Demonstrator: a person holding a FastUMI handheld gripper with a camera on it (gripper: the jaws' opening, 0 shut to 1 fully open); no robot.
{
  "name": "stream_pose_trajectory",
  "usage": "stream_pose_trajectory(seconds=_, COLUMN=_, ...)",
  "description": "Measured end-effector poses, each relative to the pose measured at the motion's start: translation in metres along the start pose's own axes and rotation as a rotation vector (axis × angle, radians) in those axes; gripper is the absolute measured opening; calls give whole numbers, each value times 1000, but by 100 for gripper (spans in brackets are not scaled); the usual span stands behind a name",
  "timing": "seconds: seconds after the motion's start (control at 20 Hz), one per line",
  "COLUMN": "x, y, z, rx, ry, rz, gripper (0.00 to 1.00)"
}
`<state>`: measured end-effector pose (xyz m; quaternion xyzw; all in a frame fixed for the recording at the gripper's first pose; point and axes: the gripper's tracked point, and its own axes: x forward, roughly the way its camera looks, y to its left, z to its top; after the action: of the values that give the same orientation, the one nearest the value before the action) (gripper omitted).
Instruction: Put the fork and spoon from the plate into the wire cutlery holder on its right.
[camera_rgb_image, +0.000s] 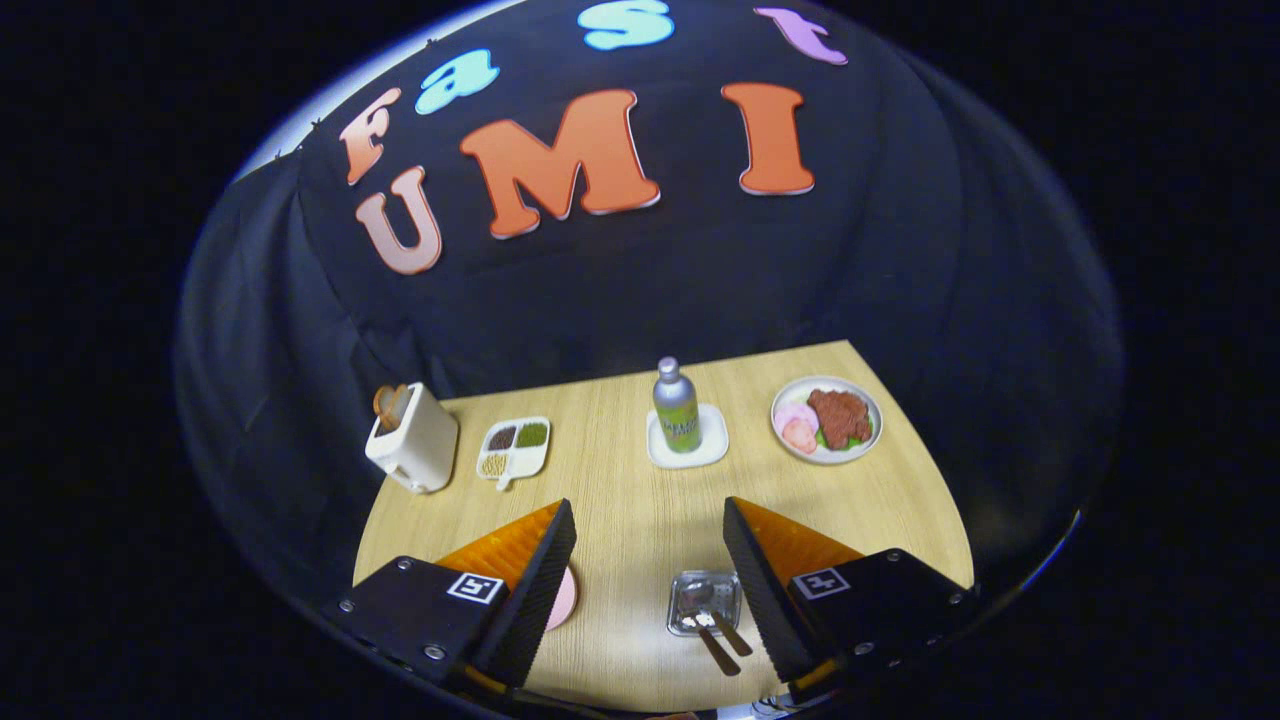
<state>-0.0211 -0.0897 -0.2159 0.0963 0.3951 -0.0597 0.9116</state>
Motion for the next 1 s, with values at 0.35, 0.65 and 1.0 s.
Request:
stream_pose_trajectory(seconds=0.35, x=-45, y=-3, z=82, rx=-84, ry=-386, rz=-41, gripper=90)
stream_pose_trajectory(seconds=0.65, x=-69, y=-4, z=121, rx=-132, ry=-575, rz=-90, gripper=90)
stream_pose_trajectory(seconds=1.0, x=-101, y=6, z=153, rx=-115, ry=-718, rz=-54, gripper=93)
